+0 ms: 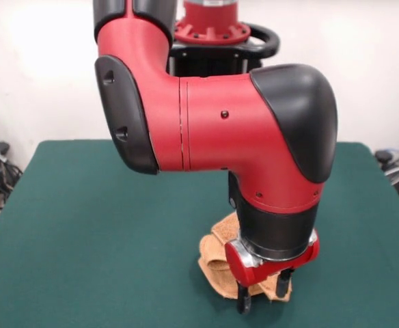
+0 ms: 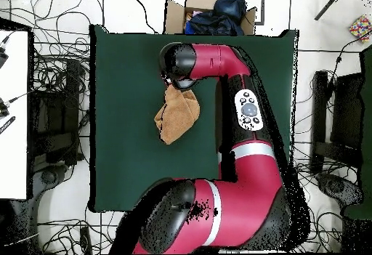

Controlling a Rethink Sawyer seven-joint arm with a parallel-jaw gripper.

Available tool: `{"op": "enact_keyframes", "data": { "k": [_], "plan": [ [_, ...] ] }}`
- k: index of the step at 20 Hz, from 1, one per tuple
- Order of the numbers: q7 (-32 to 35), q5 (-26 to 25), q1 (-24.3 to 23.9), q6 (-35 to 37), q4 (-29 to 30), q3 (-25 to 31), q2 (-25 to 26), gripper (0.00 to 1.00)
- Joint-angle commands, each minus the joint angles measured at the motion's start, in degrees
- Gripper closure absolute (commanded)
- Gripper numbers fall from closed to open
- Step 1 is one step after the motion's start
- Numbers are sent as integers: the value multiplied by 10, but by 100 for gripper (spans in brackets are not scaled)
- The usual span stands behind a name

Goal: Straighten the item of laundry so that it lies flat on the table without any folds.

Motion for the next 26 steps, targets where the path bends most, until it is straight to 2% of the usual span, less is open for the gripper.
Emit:
{"op": "enact_keyframes", "data": {
  "k": [1, 18, 26],
  "plan": [
    [147, 21, 20, -1, 41, -33, 2, 0],
    [155, 51, 31, -26, 88, -58, -13, 0],
    [179, 68, 53, -11, 53, -66, 11, 0]
  ]
}}
